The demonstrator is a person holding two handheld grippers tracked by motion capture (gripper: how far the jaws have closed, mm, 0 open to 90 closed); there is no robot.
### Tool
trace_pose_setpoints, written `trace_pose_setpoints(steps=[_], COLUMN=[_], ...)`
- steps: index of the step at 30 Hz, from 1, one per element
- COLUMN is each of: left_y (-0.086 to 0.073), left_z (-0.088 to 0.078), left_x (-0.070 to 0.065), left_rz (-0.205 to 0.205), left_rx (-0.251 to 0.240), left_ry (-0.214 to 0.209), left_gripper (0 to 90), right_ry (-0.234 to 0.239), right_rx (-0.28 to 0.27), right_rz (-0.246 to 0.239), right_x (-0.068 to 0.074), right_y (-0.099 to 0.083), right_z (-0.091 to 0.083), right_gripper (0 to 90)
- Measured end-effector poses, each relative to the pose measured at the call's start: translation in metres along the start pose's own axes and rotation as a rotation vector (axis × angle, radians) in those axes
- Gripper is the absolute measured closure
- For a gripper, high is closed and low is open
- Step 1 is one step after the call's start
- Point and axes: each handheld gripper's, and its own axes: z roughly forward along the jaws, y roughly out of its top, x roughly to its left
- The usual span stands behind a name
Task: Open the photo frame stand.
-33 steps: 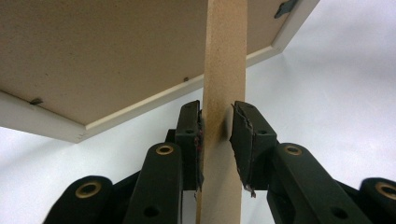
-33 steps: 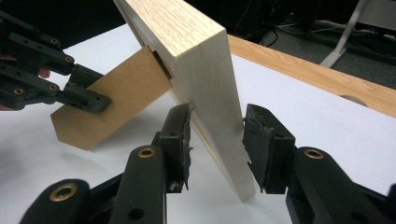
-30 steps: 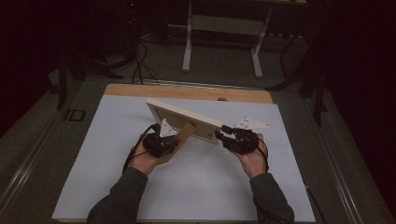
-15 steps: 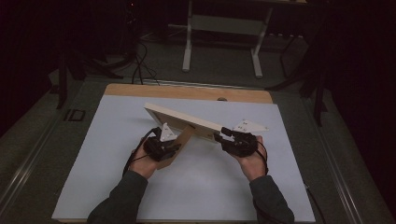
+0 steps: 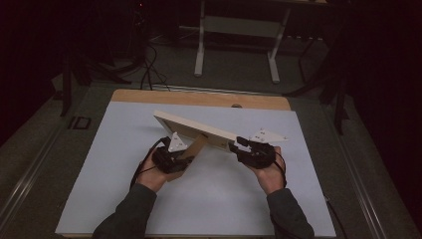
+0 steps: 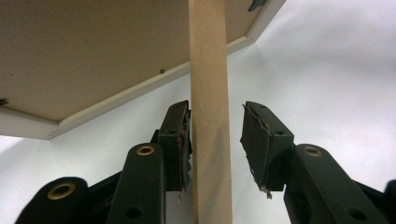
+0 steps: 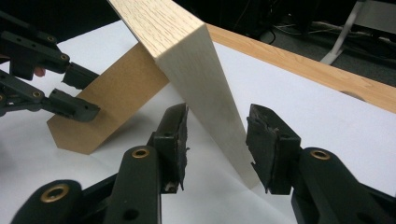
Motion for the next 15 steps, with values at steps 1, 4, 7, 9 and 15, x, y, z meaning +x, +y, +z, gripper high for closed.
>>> trace_pose_setpoints(steps=[1,4,7,9,15], left_y=[-0.0001,-0.0011,-0.0027,-0.0039,-0.0072], left_z=[-0.0002,-0.0012,-0.0027,-0.0037,-0.0092], left_x=[0.0007,0.0023,0.0045,0.0061,0.0090], left_rz=[-0.004,-0.016,-0.024,-0.036,-0.046], left_rx=[-0.003,-0.011,-0.017,-0.025,-0.049], left_ry=[-0.004,-0.015,-0.017,-0.023,-0.035], left_gripper=[61.5,59.4,58.6,58.3,57.9], right_ry=[0.000,0.003,0.010,0.014,0.032], right_rx=[-0.002,-0.002,0.002,0.005,0.005], right_rz=[0.004,0.008,0.005,0.007,0.019], right_x=[-0.0005,-0.0013,-0.0009,-0.0007,-0.0007], right_y=[-0.0005,-0.0012,-0.0021,-0.0027,-0.0052], right_z=[-0.0005,-0.0012,-0.0011,-0.0010,-0.0017], right_gripper=[56.5,56.3,56.0,55.8,55.8])
